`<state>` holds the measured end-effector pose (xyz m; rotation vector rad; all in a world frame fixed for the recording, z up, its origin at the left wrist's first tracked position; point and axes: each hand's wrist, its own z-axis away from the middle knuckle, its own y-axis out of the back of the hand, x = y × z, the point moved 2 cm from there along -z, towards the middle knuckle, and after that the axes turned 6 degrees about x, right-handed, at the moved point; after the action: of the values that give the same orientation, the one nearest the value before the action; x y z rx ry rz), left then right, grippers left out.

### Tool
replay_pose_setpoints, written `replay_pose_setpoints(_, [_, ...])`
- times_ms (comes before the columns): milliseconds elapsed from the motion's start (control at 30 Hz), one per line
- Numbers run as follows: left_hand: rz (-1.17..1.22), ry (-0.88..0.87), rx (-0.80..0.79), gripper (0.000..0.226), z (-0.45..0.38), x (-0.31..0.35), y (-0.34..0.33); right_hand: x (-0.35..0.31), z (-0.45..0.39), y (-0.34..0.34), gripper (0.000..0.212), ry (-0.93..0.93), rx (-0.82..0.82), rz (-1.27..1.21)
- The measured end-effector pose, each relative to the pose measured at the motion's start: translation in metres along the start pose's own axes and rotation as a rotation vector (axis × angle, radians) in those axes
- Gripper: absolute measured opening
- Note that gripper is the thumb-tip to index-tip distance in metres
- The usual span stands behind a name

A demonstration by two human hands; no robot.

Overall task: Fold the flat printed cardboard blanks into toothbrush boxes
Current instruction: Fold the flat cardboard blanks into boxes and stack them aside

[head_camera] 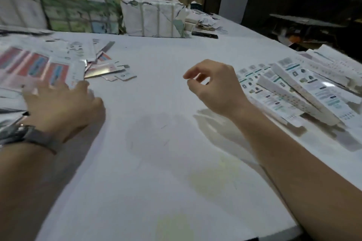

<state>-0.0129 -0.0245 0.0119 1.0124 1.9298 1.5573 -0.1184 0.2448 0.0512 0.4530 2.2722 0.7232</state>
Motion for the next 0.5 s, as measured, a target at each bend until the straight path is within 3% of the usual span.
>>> replay_pose_setpoints(200, [-0.002,-0.137,0.062,0.024,0.009,0.018,0.001,-0.023,0.02,-0.027,0.014,0.118,-0.16,-0.096])
replay_pose_setpoints(267, [-0.006,-0.182,0.063,0.027,0.01,0.023,0.006,-0.024,0.021,-0.028,0.014,0.131,-0.156,-0.113])
replay_pose_setpoints(400, [0.016,-0.31,0.062,0.057,0.012,0.026,0.012,-0.024,0.021,-0.028,0.015,0.148,-0.129,-0.149])
replay_pose_setpoints(500, [0.099,-0.399,0.149,0.047,0.017,0.027,0.016,-0.025,0.022,-0.029,0.018,0.141,-0.106,-0.201])
